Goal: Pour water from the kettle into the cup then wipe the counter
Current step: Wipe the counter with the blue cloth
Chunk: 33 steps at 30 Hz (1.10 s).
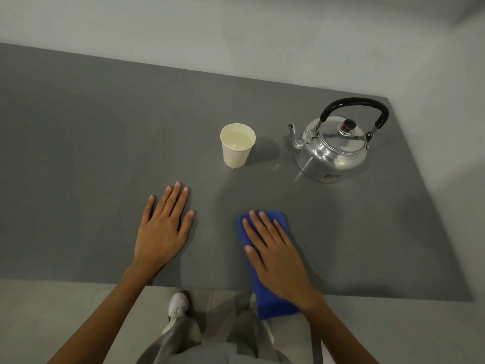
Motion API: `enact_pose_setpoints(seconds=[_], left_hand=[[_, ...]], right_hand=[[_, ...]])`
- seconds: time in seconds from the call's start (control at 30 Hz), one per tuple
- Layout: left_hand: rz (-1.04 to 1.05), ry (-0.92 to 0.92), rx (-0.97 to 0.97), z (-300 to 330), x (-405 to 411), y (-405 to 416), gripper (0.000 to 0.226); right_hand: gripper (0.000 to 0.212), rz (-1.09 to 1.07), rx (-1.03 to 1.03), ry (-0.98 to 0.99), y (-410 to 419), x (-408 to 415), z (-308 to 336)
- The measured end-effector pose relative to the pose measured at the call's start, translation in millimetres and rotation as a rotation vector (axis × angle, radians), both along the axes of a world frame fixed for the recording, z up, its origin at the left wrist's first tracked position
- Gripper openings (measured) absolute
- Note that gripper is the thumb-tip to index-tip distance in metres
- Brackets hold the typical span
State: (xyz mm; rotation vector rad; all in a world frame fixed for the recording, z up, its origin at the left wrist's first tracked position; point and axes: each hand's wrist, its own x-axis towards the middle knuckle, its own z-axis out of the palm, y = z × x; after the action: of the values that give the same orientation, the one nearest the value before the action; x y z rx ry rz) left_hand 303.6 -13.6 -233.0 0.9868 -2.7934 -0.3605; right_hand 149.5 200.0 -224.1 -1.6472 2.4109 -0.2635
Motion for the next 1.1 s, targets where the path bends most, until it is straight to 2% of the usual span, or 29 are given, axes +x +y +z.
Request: enact_pose_setpoints(seconds=[0.17,0.3,0.53,0.73,0.93,1.1], left_hand=[[-0.003,-0.005,-0.001,0,0,0,0.061],[0.002,-0.006,-0.003,1,1,0,0.061],[0.008,-0.006,0.0,3,0,1,0.063],[0.005,0.003,0.008,3,0,2,0.063],[0.007,-0.007,-0.007,1,1,1,0.063],[0.005,-0.011,-0.013,0,1,1,0.061]], right_hand=[[0.052,-0.057,-0.019,-0.016,41,-74,10],[0.05,-0.042,-0.025,0.025,12,-119,12],[0.053,-0.014,-0.033,0.098,-32,-84,1],[0.054,0.055,-0.008,0.029,18,-32,0],[0.058,-0.049,0.048,0.046,92,-87,11],[0.055,-0.06,0.03,0.044,59,-127,16]])
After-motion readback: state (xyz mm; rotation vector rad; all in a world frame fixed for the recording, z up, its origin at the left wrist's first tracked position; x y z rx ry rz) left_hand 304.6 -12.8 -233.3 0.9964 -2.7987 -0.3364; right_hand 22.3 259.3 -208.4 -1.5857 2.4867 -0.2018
